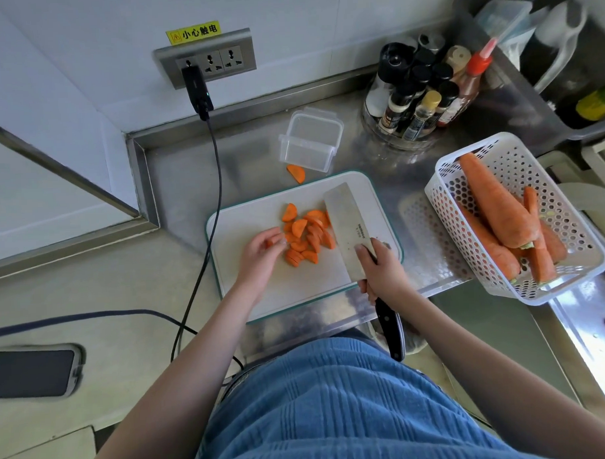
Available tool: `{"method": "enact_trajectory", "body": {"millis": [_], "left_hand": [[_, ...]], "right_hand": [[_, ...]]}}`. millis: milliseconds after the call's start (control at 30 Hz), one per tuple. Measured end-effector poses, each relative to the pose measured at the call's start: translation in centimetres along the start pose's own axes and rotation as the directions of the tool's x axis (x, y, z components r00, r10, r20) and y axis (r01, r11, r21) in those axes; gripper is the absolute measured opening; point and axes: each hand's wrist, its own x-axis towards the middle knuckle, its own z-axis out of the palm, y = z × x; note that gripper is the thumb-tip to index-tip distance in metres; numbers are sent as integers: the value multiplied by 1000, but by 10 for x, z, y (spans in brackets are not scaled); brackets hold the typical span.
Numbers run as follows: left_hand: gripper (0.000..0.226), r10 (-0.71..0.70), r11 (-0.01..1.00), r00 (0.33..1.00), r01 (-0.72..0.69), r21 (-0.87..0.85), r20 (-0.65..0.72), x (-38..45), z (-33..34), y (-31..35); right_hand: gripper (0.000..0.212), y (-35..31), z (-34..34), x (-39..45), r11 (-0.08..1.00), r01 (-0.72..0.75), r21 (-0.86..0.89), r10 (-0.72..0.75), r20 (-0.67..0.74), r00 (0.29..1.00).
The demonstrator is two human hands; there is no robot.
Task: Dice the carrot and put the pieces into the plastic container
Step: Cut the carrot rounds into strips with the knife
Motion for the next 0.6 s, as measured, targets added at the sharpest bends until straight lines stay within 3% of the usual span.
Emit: {"method": "enact_trajectory", "body": {"millis": [67,133,200,267,333,433,600], "left_hand": [[37,76,986,996,-81,145,37,-2,2,1],[48,220,893,966,-255,370,136,-6,4,-1],[67,366,632,880,-475,613,304,-5,5,-8],[87,328,357,826,-557,750,458,-2,7,-11],[98,242,194,829,-551,812,505,4,12,-11],[106,212,138,855,-506,851,474,15,26,-2],[105,175,83,836,-538,839,520,38,63,19]], "right_hand": [[24,4,-4,0,1000,-14,7,14,-31,999],[28,7,-6,-1,1000,-22,-3,22,-52,998],[29,11,-7,-1,1000,-24,-11,24,-66,998],[28,14,-7,-1,999,-29,-26,26,-94,995],[29,17,-10,-1,998,-24,-59,15,-146,989],[30,20,-15,-3,990,-7,-138,-24,-222,975],[28,19,-23,0,989,-30,-147,-11,-268,963]]}}
